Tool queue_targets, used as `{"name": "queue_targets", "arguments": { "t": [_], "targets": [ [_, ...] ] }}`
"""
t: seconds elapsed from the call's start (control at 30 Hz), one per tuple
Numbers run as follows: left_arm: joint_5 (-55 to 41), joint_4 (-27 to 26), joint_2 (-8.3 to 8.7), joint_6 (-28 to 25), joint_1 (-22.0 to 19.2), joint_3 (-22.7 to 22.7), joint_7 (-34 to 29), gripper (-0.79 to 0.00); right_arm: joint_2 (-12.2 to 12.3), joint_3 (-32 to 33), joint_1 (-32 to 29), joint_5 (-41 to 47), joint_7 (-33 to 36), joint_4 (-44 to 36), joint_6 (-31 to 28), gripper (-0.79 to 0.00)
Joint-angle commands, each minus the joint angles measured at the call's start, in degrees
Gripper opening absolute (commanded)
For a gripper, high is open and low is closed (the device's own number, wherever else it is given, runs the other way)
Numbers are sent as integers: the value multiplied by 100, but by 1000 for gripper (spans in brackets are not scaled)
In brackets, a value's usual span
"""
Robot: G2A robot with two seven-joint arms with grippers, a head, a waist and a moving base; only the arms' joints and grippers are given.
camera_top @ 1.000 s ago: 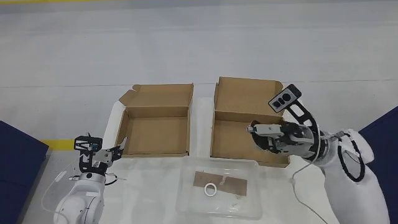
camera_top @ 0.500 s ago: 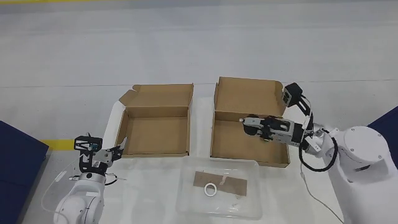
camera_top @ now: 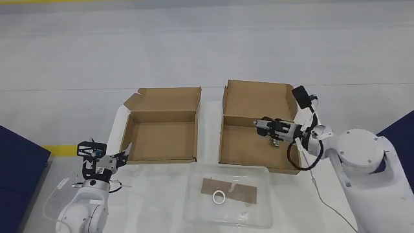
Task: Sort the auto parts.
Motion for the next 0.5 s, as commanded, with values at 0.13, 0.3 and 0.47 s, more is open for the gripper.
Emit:
{"name": "queue_targets", "arguments": {
  "t": [0.13, 0.3, 0.47],
  "targets": [
    [0, 0, 0, 0, 0, 0, 0, 0, 14, -951, 907, -1344, 410, 849, 560, -785],
    [0, 0, 0, 0, 0, 0, 0, 0, -6, -1125, 1113, -1331, 547, 1184, 652, -785],
    [0, 0, 0, 0, 0, 0, 0, 0, -6, -1125, 1113, -1331, 547, 1184, 652, -785]
  ]
}}
